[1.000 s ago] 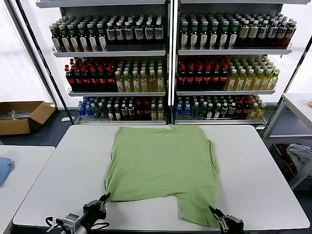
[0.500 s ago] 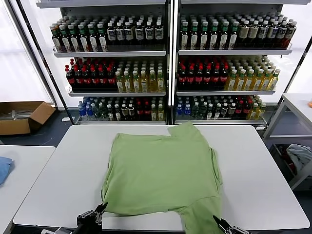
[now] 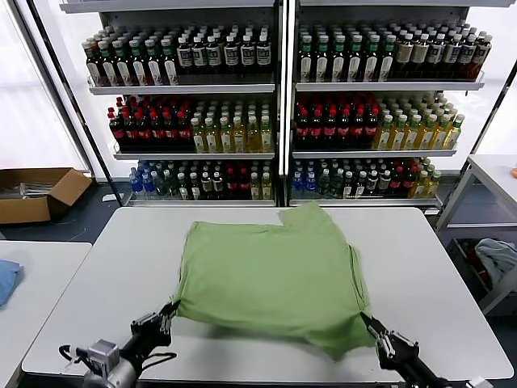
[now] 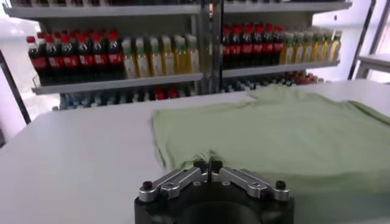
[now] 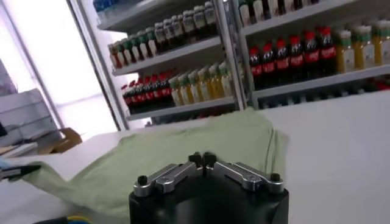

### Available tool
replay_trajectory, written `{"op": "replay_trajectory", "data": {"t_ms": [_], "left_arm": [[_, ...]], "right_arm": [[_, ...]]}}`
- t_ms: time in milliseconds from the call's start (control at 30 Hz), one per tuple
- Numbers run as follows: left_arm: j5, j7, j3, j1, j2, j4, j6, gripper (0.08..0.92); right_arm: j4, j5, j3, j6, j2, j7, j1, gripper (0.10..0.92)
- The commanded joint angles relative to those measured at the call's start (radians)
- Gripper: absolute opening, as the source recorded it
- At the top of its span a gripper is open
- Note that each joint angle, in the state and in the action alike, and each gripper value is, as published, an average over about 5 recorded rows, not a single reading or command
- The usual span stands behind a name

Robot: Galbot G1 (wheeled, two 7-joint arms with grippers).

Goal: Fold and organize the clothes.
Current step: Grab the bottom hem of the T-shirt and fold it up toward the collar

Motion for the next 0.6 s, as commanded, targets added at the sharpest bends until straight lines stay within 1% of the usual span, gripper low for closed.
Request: {"op": "replay_trajectory", "data": {"t_ms": [33,133,333,500,600], "left_arm": [[-0.064,-0.001,0.021,-0.188,0.015,0.089,0.011,0.085],[-0.083,-0.002,0.059,-0.253,0.003,0.158,0.008,0.085],[-0.081,0.005,0.137,-0.381,-0.032,0.335,-0.013,0.085],[-0.072,0.003,0.147,-0.420,-0.045,0.429,-0.019,0.085],[-0.056,-0.008,0.147,-0.418,-0.045,0.450,-0.020,0.091]], "right_arm": [[-0.187,-0.006,-0.071,-0.030,-0.010,0.022,0.313,0.107],[-0.263,-0.050,-0.127,-0.033,-0.012,0.022,0.395,0.107],[-0.399,-0.127,-0.245,-0.035,0.016,0.052,0.530,0.107],[-0.432,-0.172,-0.294,-0.061,0.032,0.074,0.576,0.111],[-0.414,-0.200,-0.286,-0.065,0.036,0.094,0.560,0.173]]}}
